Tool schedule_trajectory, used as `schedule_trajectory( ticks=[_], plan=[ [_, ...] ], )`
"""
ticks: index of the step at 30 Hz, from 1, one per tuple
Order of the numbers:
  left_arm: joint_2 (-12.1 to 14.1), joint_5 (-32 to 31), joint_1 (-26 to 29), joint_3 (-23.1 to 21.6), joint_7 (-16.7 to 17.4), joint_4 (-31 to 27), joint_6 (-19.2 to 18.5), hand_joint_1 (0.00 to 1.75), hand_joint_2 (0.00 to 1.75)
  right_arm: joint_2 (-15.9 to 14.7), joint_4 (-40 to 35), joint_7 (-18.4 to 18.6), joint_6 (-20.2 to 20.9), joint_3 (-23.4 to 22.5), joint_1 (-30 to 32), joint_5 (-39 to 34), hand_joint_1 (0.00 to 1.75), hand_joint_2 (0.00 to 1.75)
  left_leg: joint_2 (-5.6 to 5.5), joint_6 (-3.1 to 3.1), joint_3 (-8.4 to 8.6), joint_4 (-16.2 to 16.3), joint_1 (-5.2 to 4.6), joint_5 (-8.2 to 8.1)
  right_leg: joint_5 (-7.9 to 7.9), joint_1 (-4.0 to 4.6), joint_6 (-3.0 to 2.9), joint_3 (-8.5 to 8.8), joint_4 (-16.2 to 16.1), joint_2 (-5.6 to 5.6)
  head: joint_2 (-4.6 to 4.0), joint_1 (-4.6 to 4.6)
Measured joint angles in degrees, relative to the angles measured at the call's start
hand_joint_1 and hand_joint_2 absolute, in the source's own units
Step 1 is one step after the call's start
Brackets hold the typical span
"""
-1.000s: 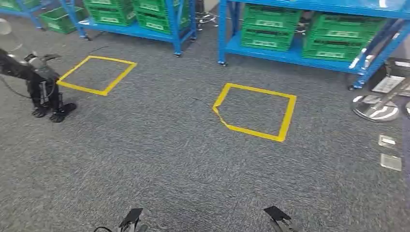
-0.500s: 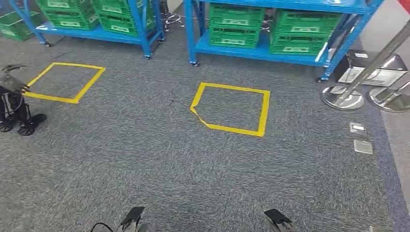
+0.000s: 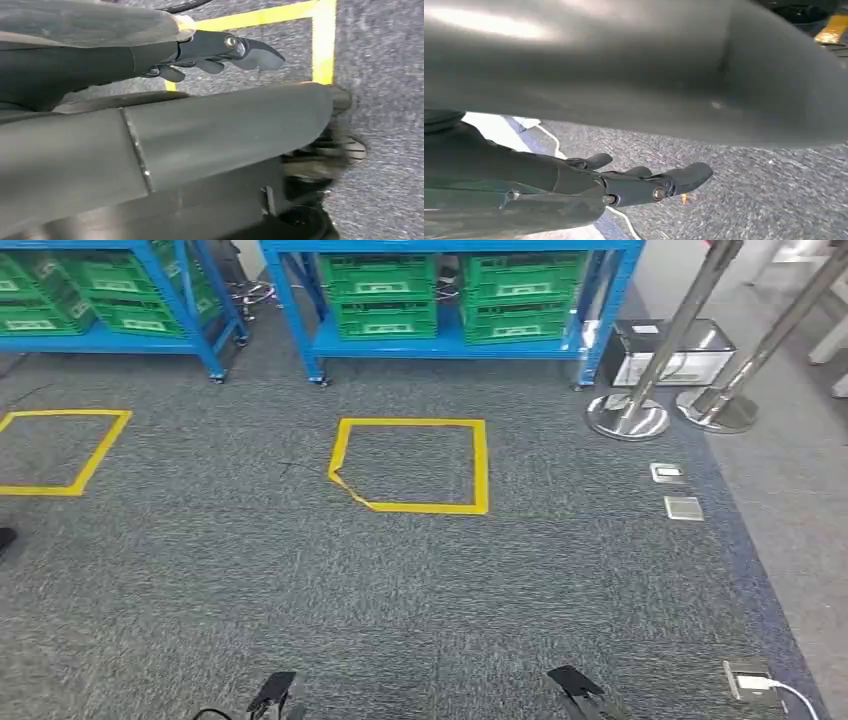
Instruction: Take the parts from the cabinet and place them on the table.
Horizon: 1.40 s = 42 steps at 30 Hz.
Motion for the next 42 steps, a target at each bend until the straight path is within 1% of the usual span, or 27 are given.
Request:
schedule_trajectory(
  ticks=[1,3,4,5,10,16,17,18,19,21,22,23,24,25,26,28,29,30,31,33,34,36,37,38,39,41,42],
  plan=[
    [0.11,0.00,-0.08,0.00,-0.11,0.00,0.00,0.00,0.00,0.02,0.00,0.00,0.15,0.00,-0.02,0.31,0.00,0.00,-0.84,0.41,0.91,-2.56,-0.22,0.04,-0.13,0.22,0.24,-0.12,0.16,0.14,0.00,-0.15],
    [0.09,0.04,-0.18,0.00,-0.13,0.00,-0.11,0.00,0.00,0.02,0.00,0.02,0.50,0.02,0.07,0.57,0.00,0.00,-0.43,0.36,0.84,-2.88,-0.32,0.09,-0.16,0.19,0.80,-0.36,0.13,0.31,0.00,0.20],
    [0.07,0.07,-0.09,0.00,-0.13,0.00,-0.15,0.00,0.00,0.00,0.00,0.02,0.72,0.04,0.05,0.79,0.00,0.00,-0.44,0.15,0.90,-3.25,-0.12,0.25,-0.54,0.48,0.73,-0.39,0.40,0.23,0.00,0.35],
    [0.07,0.09,-0.07,0.00,-0.13,0.00,-0.26,0.00,0.00,0.02,0.00,0.09,0.74,0.04,0.08,1.03,0.00,0.00,-0.43,-0.07,0.91,-3.17,-0.23,0.21,-0.40,0.30,-0.06,-0.36,0.29,0.10,0.00,0.59],
    [0.00,0.11,-0.05,0.00,-0.13,0.00,-0.33,0.00,0.00,0.07,0.00,0.28,0.92,0.13,0.03,1.11,0.00,0.00,-0.47,0.28,0.90,-3.14,-0.49,0.21,-0.23,0.08,0.79,-0.05,-0.20,0.03,0.00,0.94],
    [0.00,0.26,-0.05,0.00,0.39,0.00,-0.35,0.00,0.00,0.07,0.00,0.35,1.05,0.13,0.01,1.24,0.00,0.00,-0.47,0.55,0.91,-3.10,-0.60,0.11,-0.25,-0.04,1.10,0.04,-0.37,0.03,0.00,1.23],
    [0.04,0.15,-0.11,0.00,0.77,0.00,-0.35,0.00,0.00,0.07,0.00,0.37,1.11,0.13,0.01,1.25,0.00,0.00,-0.31,1.31,0.86,-2.89,-1.20,-0.26,0.00,-0.70,2.06,0.35,-1.48,0.16,0.00,1.18],
    [0.07,-0.04,-0.08,0.00,1.03,0.00,-0.35,0.00,0.00,0.09,0.00,0.46,1.22,0.15,0.03,1.24,0.00,0.00,-0.53,2.44,1.34,-4.87,-0.77,-0.64,1.06,-0.34,2.85,0.56,0.45,0.10,0.00,1.12],
    [0.00,-0.20,-0.06,-0.02,1.29,0.00,-0.48,0.00,0.00,0.09,0.00,0.48,1.20,0.13,0.06,1.27,0.00,0.00,-0.28,2.69,2.52,-5.91,-0.69,-0.71,1.76,-0.15,3.15,0.58,0.46,0.03,0.00,1.18],
    [-0.09,-0.24,0.09,-0.02,1.57,-0.02,-0.48,0.00,0.00,0.00,-0.02,0.46,1.16,0.15,-0.14,1.27,0.00,0.00,0.19,3.30,5.08,-7.29,-0.04,-0.30,-0.10,-0.04,3.09,0.00,2.34,-1.51,-0.02,1.45],
    [-0.15,-0.26,0.08,-0.02,1.62,-0.02,-0.50,0.00,0.00,0.00,-0.02,0.44,1.14,0.15,-0.43,1.27,0.00,0.00,0.37,3.24,5.56,-7.47,-0.07,-0.44,-2.21,-0.15,3.43,-1.88,5.96,-2.12,-0.02,1.69],
    [-0.22,-0.24,0.10,-0.02,1.68,-0.02,-0.50,0.00,0.00,0.00,-0.02,0.44,1.09,0.18,-0.61,1.27,0.00,0.00,0.75,3.17,5.80,-7.47,0.06,-0.72,-4.52,-0.36,3.17,-4.80,10.86,-2.45,0.00,1.73],
    [-0.24,-0.24,0.20,-0.02,1.71,-0.02,-0.50,0.00,0.00,0.02,-0.02,0.35,1.07,0.24,-0.55,1.27,0.00,0.00,0.79,2.84,6.13,-7.46,0.23,-1.05,-6.19,-0.66,2.84,-7.47,15.19,-2.66,0.00,1.64],
    [-0.26,-0.24,0.33,-0.02,1.71,-0.02,-0.50,0.00,0.00,0.07,-0.02,0.35,1.00,0.35,-0.45,1.27,0.00,0.00,0.91,2.50,6.47,-7.44,0.47,-1.43,-6.54,-1.02,3.28,-9.38,17.69,-2.83,0.00,1.73],
    [-0.26,-0.24,0.51,-0.02,1.71,-0.02,-0.50,0.00,0.00,0.07,0.00,0.37,0.94,0.53,-0.26,1.27,0.00,0.00,0.93,1.96,7.13,-7.42,0.83,-1.86,-5.59,-1.46,4.18,-9.74,17.15,-3.00,0.00,1.64],
    [-0.26,-0.24,0.81,-0.02,1.71,-0.02,-0.50,0.00,0.00,0.04,0.00,0.35,0.83,0.61,0.05,1.27,0.00,0.00,0.93,0.43,8.94,-7.29,1.92,-3.10,-1.55,-2.61,6.64,-6.45,8.45,-3.54,0.00,1.84],
    [-0.26,-0.24,0.90,-0.02,1.71,-0.02,-0.50,0.00,0.00,0.04,0.00,0.35,0.81,0.63,0.09,1.27,0.00,0.00,0.96,-0.32,9.87,-7.11,2.39,-3.98,1.19,-3.23,7.25,-4.49,3.29,-4.13,0.00,1.97],
    [0.11,-0.24,1.01,-0.02,1.71,0.02,-0.48,0.00,0.00,0.24,0.02,0.35,0.83,0.72,0.31,1.27,0.00,0.00,1.12,-1.28,10.28,-6.73,2.00,-4.93,4.17,-3.65,7.42,-4.17,0.58,-5.29,0.00,2.43],
    [0.07,-0.24,1.01,-0.02,1.71,0.02,-0.50,0.00,0.00,0.48,0.02,0.35,0.83,0.92,0.28,1.27,0.00,0.00,1.14,-1.63,10.55,-6.22,2.56,-5.30,1.31,-2.96,5.84,-4.86,1.11,-4.82,0.00,2.65],
    [0.00,-0.22,0.53,-0.04,1.73,0.02,-0.50,0.00,0.00,0.48,-0.02,0.26,0.83,1.05,0.13,1.27,0.00,0.00,1.37,-2.75,11.66,-6.86,2.75,-6.05,0.19,-2.58,3.85,-4.13,2.31,-3.96,0.00,1.53],
    [-0.04,-0.22,0.18,-0.02,1.73,0.02,-0.48,0.00,0.00,0.46,0.00,0.37,0.83,1.07,0.03,1.27,0.00,0.00,1.28,-3.06,11.24,-5.31,2.80,-5.03,-0.15,-2.41,3.32,-3.68,2.47,-3.76,0.00,1.62],
    [-0.26,-0.22,-0.30,-0.02,1.73,-0.02,-0.48,0.00,0.00,0.31,-0.04,0.28,0.74,1.07,-0.01,1.27,0.00,0.00,1.02,-3.18,5.13,5.14,3.18,-0.47,-1.34,-2.26,2.25,-1.49,1.91,-3.41,-0.02,0.72],
    [-0.24,-0.22,-0.26,-0.04,1.73,-0.02,-0.48,0.00,0.00,0.31,-0.04,0.28,0.74,1.07,-0.05,1.27,0.00,0.00,0.98,-3.01,1.44,10.22,3.00,0.15,-1.92,-2.07,2.05,-0.49,1.48,-3.27,0.00,0.66],
    [-0.24,-0.24,-0.11,-0.04,1.73,-0.02,-0.50,0.00,0.00,0.31,-0.04,0.28,0.76,1.07,-0.05,1.27,0.00,0.00,0.93,-2.86,-2.43,14.09,2.57,-1.47,-2.64,-1.93,1.68,0.88,0.92,-3.07,0.00,0.37],
    [-0.24,-0.26,0.15,-0.07,1.73,-0.02,-0.48,0.00,0.00,0.35,-0.04,0.28,0.85,1.11,0.03,1.27,0.00,0.00,0.91,-2.68,-5.32,15.83,2.16,-4.70,-3.27,-1.75,1.43,2.22,0.37,-2.70,0.00,0.09],
    [-0.22,-0.24,0.21,-0.09,1.73,-0.02,-0.48,0.00,0.00,0.37,-0.02,0.31,0.94,1.18,0.26,1.27,0.00,0.00,0.84,-1.93,-8.76,14.82,1.31,-11.35,-4.74,-1.32,1.15,5.25,-0.69,-1.99,0.00,-0.20],
    [-0.20,-0.22,0.27,-0.09,1.82,-0.02,-0.48,0.00,0.00,0.37,-0.02,0.31,0.94,1.18,0.28,1.27,0.00,0.00,0.81,-1.25,-9.58,12.63,0.80,-12.71,-5.53,-1.10,1.06,6.80,-1.17,-1.67,0.00,-0.46]
  ],
)
